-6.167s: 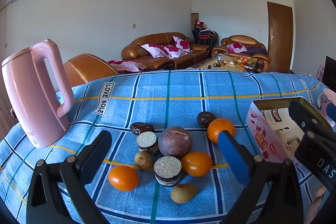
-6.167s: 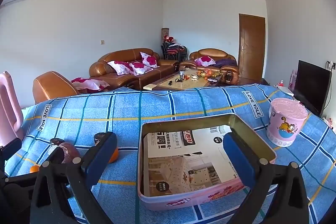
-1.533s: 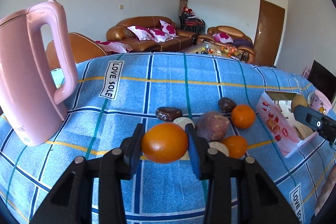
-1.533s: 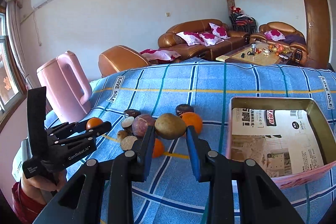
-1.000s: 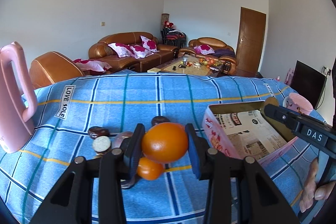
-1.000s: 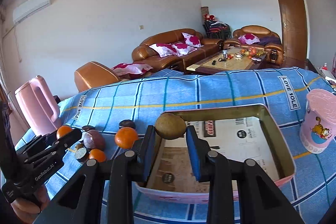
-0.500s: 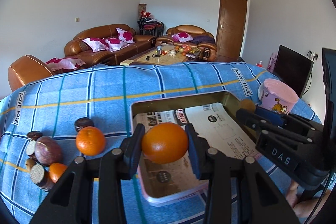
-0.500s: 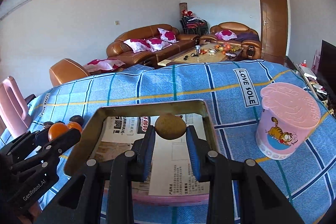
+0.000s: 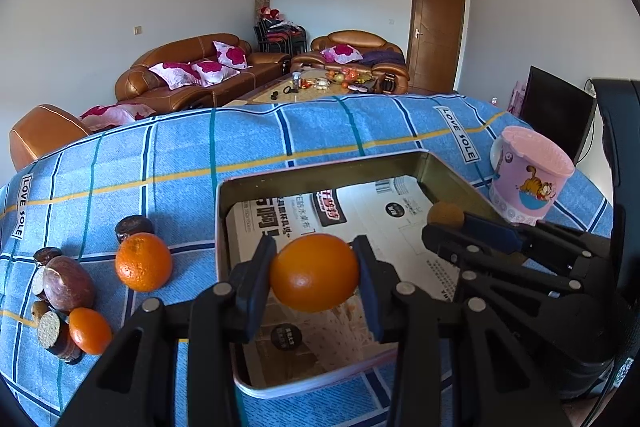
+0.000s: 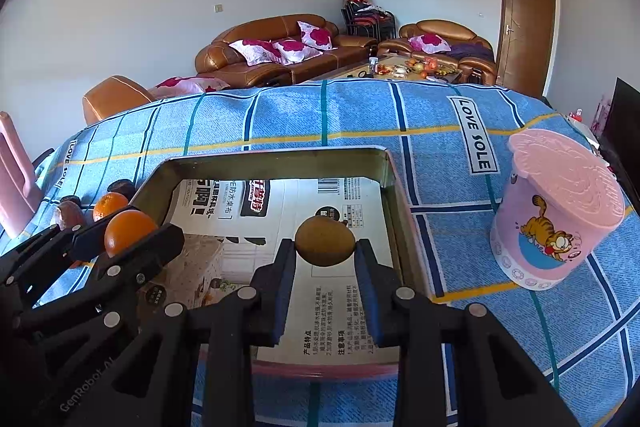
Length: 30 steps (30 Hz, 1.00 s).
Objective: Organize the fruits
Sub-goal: 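Carry the potato into the pink tin and release it while the left tool drops the orange there, then open and lift both tools out of the pink tin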
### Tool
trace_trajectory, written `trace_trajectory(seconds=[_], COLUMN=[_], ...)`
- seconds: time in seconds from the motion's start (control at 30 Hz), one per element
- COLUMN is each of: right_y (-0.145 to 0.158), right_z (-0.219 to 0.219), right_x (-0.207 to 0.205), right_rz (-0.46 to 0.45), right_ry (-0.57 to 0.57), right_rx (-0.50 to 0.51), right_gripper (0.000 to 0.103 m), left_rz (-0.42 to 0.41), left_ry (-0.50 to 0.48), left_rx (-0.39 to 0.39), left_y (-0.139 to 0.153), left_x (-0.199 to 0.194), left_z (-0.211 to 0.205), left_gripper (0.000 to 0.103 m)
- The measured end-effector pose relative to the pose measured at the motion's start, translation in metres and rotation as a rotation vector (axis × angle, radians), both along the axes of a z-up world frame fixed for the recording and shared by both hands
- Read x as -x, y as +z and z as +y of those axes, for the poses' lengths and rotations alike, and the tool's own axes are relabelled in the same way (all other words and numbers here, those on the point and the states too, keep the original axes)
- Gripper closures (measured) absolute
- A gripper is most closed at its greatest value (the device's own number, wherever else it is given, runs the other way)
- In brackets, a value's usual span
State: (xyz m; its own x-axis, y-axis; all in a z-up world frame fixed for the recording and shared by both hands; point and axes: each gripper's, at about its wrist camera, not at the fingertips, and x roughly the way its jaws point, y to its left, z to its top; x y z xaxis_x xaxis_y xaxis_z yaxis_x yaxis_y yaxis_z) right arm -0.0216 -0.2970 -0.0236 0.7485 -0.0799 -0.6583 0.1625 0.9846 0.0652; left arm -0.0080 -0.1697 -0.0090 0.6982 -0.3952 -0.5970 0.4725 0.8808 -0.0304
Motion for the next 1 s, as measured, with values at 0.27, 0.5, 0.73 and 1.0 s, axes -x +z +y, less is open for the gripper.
trace_trajectory(seconds=[0.27, 0.5, 0.73, 1.0], right_y=[0.001, 0.008, 0.013, 0.019], right_z=[-0.002, -0.020, -0.032, -0.025], right_x=[0.004, 0.010, 0.018, 0.024], right_rz=[-0.007, -0.066, -0.160, -0.221], right_ry=[-0.021, -0.060, -0.075, -0.097], right_rx=[-0.022, -0.124, -0.250, -0.182], right_gripper=[0.070, 0.062, 0.035, 0.034], left_rz=[-0.029, -0.087, -0.179, -0.168], left_ry=[0.003, 0.067, 0.082, 0.113], left_rx=[-0.029, 0.009, -0.007, -0.012], left_y=[0.001, 0.009, 0.018, 0.018], left_x=[0.005, 0.011, 0.019, 0.016], left_z=[-0.004, 0.009, 0.012, 0.025], left_gripper=[0.052, 0.017, 0.000, 0.000])
